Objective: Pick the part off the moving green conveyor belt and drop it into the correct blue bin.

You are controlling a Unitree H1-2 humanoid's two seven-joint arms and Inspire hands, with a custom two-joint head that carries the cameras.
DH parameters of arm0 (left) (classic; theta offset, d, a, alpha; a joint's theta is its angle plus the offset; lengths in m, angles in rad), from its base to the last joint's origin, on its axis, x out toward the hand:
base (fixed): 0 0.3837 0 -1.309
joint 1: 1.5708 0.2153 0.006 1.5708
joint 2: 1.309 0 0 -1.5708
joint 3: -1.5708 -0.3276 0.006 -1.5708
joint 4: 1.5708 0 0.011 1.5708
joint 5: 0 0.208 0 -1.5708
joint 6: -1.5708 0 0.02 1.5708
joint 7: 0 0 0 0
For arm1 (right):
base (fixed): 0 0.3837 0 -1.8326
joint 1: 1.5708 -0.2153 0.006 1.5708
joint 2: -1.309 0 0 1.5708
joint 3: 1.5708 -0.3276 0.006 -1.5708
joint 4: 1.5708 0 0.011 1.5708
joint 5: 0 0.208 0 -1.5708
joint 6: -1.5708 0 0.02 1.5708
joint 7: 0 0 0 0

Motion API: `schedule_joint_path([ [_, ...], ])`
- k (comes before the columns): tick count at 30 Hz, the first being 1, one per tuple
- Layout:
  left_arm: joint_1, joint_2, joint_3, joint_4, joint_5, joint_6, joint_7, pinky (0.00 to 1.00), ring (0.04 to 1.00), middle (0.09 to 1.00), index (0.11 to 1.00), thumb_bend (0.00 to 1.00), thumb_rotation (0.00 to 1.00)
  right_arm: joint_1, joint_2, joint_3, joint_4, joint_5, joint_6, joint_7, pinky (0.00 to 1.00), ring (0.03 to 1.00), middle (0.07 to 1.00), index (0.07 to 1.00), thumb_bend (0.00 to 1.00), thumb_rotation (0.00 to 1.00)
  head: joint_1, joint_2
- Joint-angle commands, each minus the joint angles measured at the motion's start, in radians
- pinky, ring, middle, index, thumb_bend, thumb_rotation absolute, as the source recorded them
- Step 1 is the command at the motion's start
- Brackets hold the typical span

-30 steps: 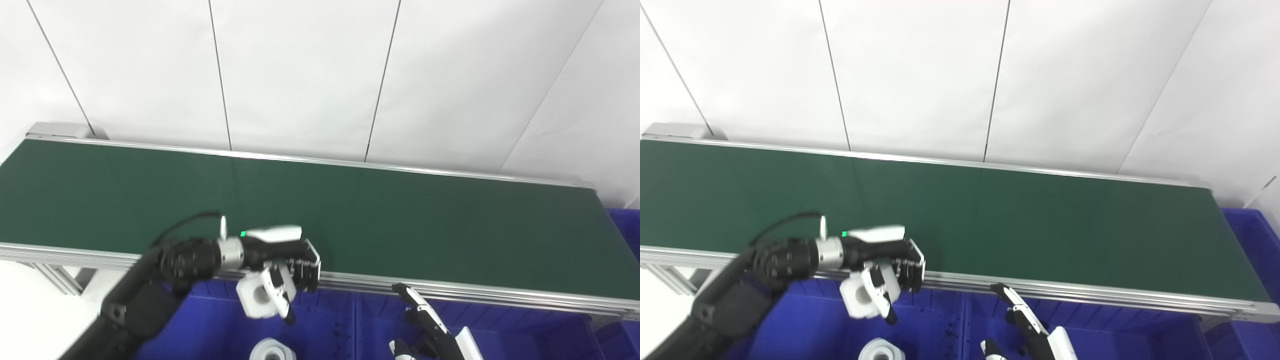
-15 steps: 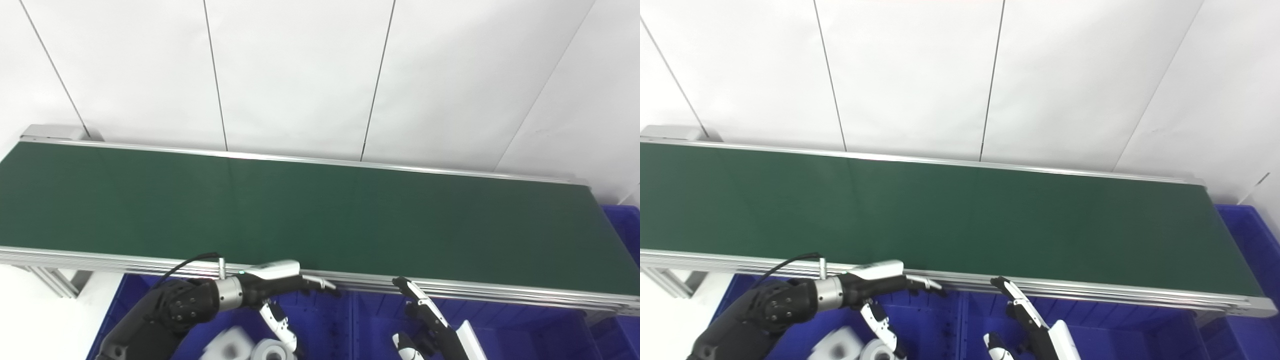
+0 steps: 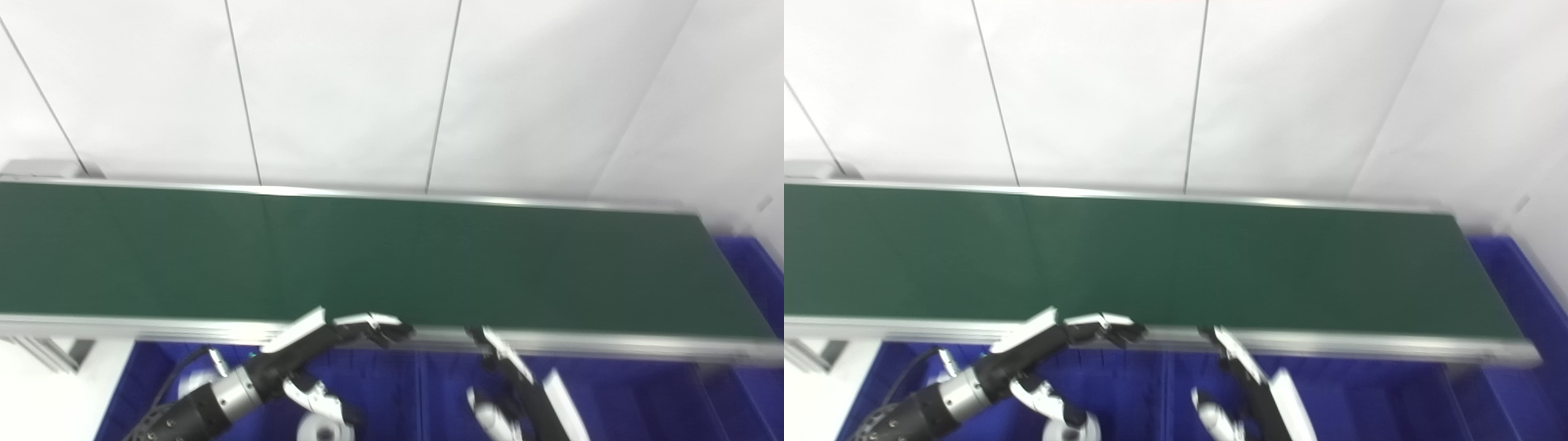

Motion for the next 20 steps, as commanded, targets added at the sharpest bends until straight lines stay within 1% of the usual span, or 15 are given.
schedule_joint_path([
  [1, -0.013, -0.011, 0.024, 0.005, -0.004, -0.050, 0.040, 0.77, 0.829, 0.854, 0.838, 0.56, 0.57, -0.014, 0.008, -0.007, -0.051, 0.011, 0.015, 0.000, 0.84, 0.900, 0.926, 0.903, 0.35, 0.87, -0.026, 0.045],
  [3, -0.004, -0.018, 0.036, 0.055, 0.009, -0.073, 0.061, 0.79, 0.861, 0.903, 0.884, 0.49, 0.63, -0.020, 0.017, -0.007, -0.051, 0.015, 0.027, -0.001, 0.84, 0.897, 0.923, 0.905, 0.37, 0.89, -0.051, 0.053],
  [5, 0.003, -0.025, 0.042, 0.082, 0.006, -0.080, 0.070, 0.82, 0.887, 0.930, 0.909, 0.45, 0.67, -0.019, 0.019, -0.004, -0.031, 0.024, 0.011, -0.006, 0.86, 0.905, 0.925, 0.912, 0.36, 0.89, -0.060, 0.055],
  [7, 0.007, -0.031, 0.045, 0.094, 0.005, -0.081, 0.076, 0.84, 0.910, 0.948, 0.926, 0.45, 0.70, -0.014, 0.023, -0.003, -0.017, 0.025, 0.001, -0.010, 0.86, 0.906, 0.927, 0.916, 0.36, 0.90, -0.068, 0.052],
  [13, 0.013, -0.036, 0.048, 0.087, 0.023, -0.080, 0.094, 0.86, 0.928, 0.965, 0.944, 0.42, 0.77, -0.002, 0.031, -0.006, -0.025, 0.014, 0.019, -0.009, 0.85, 0.898, 0.925, 0.908, 0.37, 0.90, -0.066, 0.037],
  [16, 0.012, -0.037, 0.055, 0.088, 0.002, -0.077, 0.095, 0.86, 0.933, 0.966, 0.947, 0.41, 0.78, -0.003, 0.031, -0.008, -0.035, 0.016, 0.025, -0.005, 0.85, 0.898, 0.925, 0.907, 0.37, 0.89, -0.066, 0.038],
  [20, 0.013, -0.038, 0.062, 0.085, -0.019, -0.063, 0.091, 0.88, 0.944, 0.973, 0.953, 0.42, 0.79, -0.006, 0.032, -0.008, -0.036, 0.013, 0.029, -0.003, 0.84, 0.897, 0.924, 0.905, 0.38, 0.89, -0.064, 0.038],
])
